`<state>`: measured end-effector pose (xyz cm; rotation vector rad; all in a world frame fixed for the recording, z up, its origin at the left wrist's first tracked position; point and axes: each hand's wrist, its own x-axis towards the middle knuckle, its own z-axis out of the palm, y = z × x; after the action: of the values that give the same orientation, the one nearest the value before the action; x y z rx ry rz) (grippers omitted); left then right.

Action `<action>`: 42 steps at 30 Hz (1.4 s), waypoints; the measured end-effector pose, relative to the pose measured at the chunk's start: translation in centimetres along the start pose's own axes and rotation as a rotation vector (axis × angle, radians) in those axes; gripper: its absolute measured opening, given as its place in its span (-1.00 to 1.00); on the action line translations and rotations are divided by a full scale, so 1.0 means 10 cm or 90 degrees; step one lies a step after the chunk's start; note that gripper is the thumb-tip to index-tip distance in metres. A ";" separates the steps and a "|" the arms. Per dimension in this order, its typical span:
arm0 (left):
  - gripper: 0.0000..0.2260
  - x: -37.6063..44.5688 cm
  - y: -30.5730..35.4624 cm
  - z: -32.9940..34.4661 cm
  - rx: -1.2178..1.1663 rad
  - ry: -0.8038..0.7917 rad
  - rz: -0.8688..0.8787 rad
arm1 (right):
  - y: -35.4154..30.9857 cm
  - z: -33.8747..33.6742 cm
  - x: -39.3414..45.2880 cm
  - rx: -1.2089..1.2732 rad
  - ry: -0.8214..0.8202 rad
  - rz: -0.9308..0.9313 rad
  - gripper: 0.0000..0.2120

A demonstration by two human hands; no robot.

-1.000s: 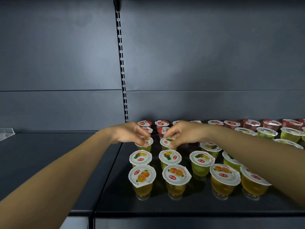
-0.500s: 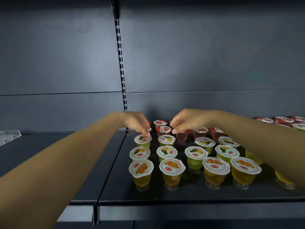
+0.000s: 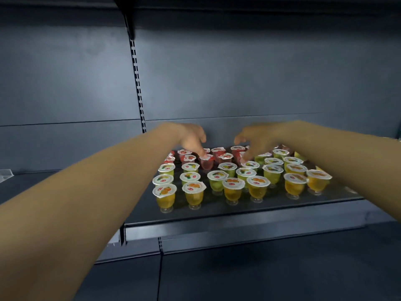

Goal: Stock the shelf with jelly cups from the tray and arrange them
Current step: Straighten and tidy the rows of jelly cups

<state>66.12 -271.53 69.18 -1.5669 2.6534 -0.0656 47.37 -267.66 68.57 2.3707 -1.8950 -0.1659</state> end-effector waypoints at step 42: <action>-0.54 1.38 0.25 0.75 -0.311 -0.145 0.026 | 1.28 0.95 1.09 0.350 -0.096 -0.172 -0.54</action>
<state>57.83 -282.42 61.09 -1.5115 2.6376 0.7687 35.96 -281.21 60.82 3.0510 -1.8553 0.1900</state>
